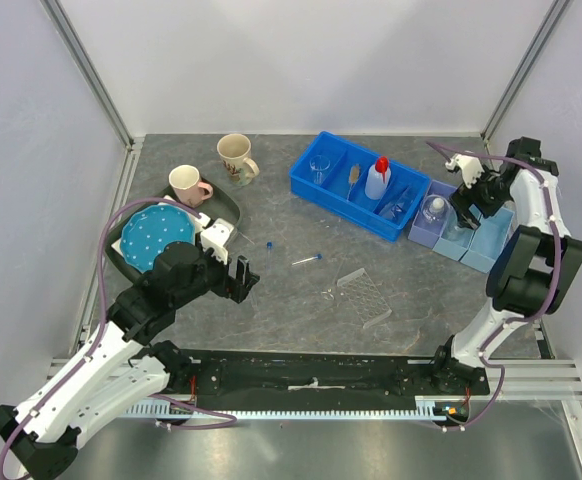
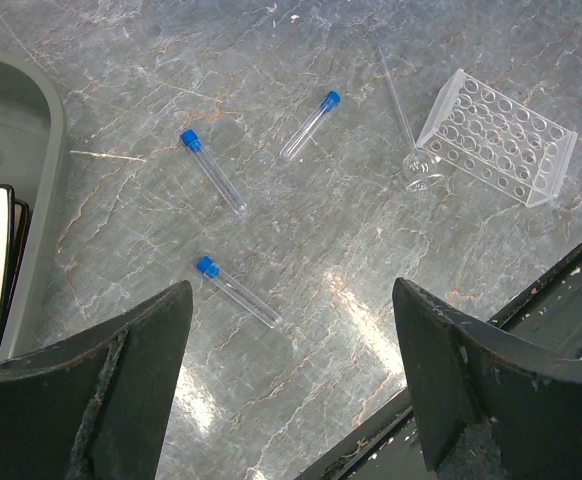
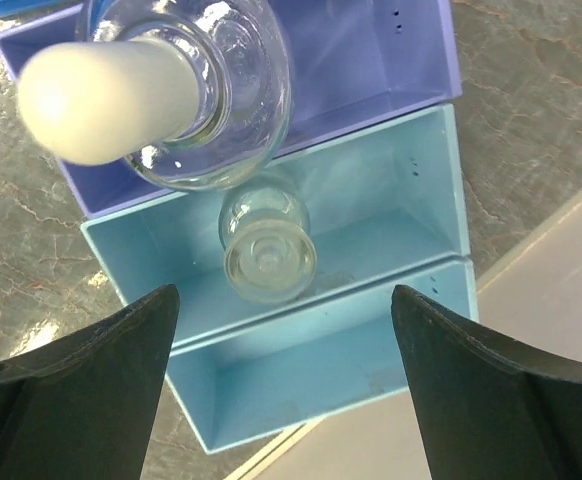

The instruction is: Organize the chemistry lab equipment

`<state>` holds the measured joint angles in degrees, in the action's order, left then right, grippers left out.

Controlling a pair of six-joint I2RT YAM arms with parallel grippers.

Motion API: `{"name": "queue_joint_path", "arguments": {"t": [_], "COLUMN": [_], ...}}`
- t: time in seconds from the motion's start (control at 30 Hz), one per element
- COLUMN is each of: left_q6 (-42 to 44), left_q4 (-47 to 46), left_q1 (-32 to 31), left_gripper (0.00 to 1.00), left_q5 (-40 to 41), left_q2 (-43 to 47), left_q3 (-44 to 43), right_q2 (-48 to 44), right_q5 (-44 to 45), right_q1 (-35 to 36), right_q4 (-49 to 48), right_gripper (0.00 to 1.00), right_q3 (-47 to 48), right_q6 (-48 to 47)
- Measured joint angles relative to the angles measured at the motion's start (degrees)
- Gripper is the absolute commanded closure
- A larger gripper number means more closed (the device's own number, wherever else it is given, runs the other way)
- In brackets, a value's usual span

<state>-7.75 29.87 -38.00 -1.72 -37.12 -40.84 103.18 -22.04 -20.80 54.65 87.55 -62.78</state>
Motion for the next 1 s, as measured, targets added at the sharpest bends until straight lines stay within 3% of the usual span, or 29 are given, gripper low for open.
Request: {"name": "queue_joint_path", "arguments": {"t": [0.37,0.53,0.73,1.0], "left_q6": [0.0,-0.3,-6.8,-17.0], "left_q4": [0.0,0.0,-0.4,-6.8], "left_q1": [0.0,0.0,0.0,-6.5], "left_gripper": [0.11,0.12,0.15,0.17], "left_q5": [-0.3,-2.2,-8.1,-10.8], "left_q2": [0.0,-1.8,-8.5,-19.5], "left_q3": [0.0,0.0,0.0,-0.2], "right_q2": [-18.1,-28.3,-33.1,-33.2], "right_q5": [-4.1,-9.4,-15.6,-22.0], "right_q1": [2.0,13.1,26.6,28.5], "right_q4": [2.2,2.1,-2.2,-9.6], "right_gripper": [0.06,0.07,0.08,0.08], "right_q3": [-4.1,-14.0,-25.2,-32.3], "right_q6": [1.7,7.0,17.4,25.5]}}
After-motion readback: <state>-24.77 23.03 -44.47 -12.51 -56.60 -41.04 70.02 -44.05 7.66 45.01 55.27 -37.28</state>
